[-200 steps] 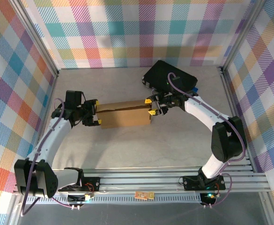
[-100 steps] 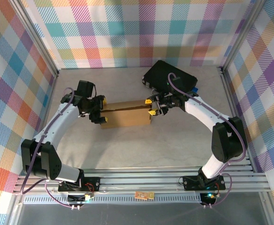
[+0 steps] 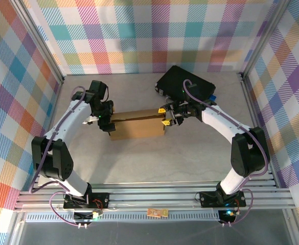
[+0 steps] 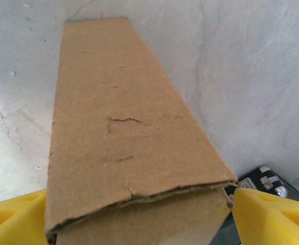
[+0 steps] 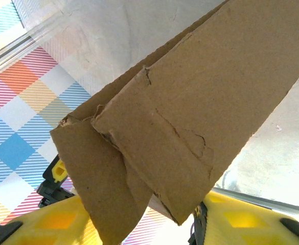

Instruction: Fold the paper box

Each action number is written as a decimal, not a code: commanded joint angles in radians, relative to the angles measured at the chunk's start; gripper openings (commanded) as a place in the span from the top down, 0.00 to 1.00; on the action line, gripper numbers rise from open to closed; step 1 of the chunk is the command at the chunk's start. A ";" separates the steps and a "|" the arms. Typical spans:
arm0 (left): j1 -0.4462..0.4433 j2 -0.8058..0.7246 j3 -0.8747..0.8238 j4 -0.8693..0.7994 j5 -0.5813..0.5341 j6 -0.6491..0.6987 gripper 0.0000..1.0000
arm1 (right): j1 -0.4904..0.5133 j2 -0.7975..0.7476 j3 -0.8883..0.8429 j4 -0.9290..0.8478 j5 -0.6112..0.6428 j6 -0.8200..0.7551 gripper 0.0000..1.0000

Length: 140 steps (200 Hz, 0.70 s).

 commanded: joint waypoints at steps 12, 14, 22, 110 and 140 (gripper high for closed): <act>-0.008 0.036 -0.007 -0.049 0.000 -0.022 0.18 | 0.004 0.034 -0.042 -0.113 0.050 0.001 0.54; -0.008 0.037 -0.010 -0.047 0.001 -0.022 0.18 | 0.004 0.033 -0.042 -0.113 0.049 0.001 0.54; -0.007 0.040 -0.020 -0.045 0.001 -0.026 0.18 | 0.004 0.034 -0.041 -0.113 0.049 0.001 0.54; -0.007 0.094 -0.040 -0.066 -0.013 -0.002 0.27 | 0.004 0.035 -0.042 -0.112 0.049 0.004 0.54; -0.009 0.097 -0.052 -0.067 -0.023 0.002 0.30 | 0.004 0.037 -0.042 -0.112 0.050 0.002 0.54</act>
